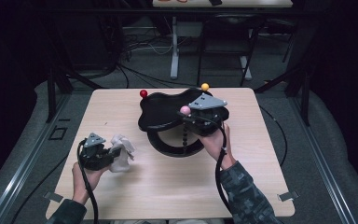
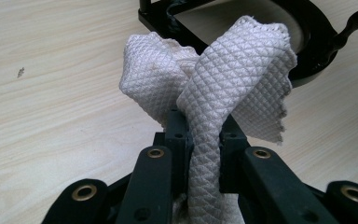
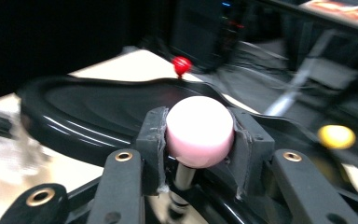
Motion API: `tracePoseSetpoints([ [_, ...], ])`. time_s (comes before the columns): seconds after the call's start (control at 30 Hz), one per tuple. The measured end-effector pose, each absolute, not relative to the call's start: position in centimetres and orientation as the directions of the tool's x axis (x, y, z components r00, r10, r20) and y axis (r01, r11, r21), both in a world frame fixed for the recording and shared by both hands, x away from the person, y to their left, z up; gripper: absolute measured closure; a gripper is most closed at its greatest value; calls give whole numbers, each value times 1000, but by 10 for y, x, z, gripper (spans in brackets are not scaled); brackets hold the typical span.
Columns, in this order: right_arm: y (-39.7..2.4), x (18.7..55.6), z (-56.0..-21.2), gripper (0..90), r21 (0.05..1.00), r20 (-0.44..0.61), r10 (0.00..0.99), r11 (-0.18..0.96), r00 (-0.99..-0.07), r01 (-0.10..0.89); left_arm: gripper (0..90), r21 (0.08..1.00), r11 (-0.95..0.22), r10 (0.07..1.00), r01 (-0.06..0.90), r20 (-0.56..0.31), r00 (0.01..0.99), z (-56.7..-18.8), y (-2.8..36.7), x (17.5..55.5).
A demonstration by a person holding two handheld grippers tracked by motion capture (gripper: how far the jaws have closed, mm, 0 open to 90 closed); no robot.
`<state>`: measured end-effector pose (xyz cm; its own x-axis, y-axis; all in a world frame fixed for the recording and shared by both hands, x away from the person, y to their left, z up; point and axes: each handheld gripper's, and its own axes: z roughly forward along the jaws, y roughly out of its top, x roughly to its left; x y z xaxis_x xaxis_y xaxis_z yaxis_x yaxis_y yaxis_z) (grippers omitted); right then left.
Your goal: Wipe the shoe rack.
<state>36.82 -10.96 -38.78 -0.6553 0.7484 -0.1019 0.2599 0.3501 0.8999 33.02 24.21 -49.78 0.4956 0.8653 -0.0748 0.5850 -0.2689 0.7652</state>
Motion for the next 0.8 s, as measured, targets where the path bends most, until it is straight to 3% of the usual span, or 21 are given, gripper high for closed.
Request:
tracePoseSetpoints([
  [0.57,-110,384,-390,604,916,-14,655,311,-756,253,787,765,-269,873,585,-63,484,-499,249,334],
  [0.67,-113,381,-389,599,910,-27,652,329,-758,251,787,770,-269,869,578,-65,491,-499,246,337],
  [0.8,-106,371,-387,587,894,-122,701,385,-702,229,787,767,-277,864,578,-64,499,-501,243,338],
])
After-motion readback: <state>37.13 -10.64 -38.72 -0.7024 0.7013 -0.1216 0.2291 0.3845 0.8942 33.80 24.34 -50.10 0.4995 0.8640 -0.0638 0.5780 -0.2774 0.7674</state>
